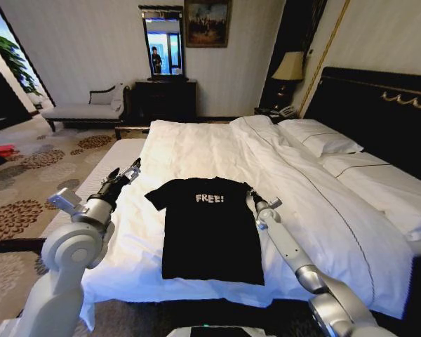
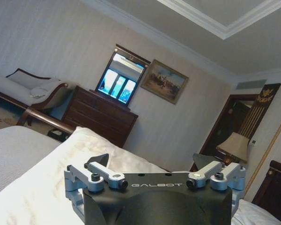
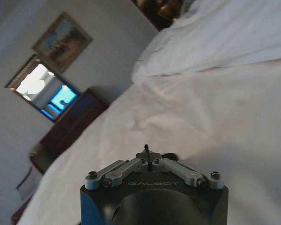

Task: Fold the clothes on the bed.

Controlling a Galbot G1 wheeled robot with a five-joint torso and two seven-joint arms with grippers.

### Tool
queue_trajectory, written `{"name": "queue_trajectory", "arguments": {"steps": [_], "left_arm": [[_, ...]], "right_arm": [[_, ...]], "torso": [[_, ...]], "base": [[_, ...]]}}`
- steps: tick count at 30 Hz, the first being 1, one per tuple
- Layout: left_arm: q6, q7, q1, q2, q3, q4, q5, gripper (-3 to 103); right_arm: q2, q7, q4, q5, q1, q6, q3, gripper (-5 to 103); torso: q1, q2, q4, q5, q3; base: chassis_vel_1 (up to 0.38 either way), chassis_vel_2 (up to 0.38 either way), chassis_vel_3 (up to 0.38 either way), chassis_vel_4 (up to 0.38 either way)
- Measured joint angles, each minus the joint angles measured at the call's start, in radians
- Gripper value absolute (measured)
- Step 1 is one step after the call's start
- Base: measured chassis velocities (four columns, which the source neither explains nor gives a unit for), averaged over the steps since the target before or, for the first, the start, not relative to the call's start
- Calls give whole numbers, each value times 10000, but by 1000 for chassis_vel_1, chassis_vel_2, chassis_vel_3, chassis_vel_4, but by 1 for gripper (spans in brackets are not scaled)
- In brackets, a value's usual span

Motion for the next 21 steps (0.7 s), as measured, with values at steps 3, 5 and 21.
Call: {"name": "queue_trajectory", "arguments": {"steps": [3,5,21], "left_arm": [[2,0,17,-11,0,-12,10,100],[2,1,36,-9,-18,-15,11,100],[-4,1,46,73,-88,-3,-7,100]], "right_arm": [[168,-35,105,-140,139,23,-180,0],[313,-37,93,-267,211,24,-307,0],[769,-58,-453,-711,760,78,-831,0]], "torso": [[0,0,4,-1,0],[0,0,3,-1,0],[0,0,2,0,0]], "base": [[0,0,0,0],[0,0,0,0],[0,0,0,0]]}}
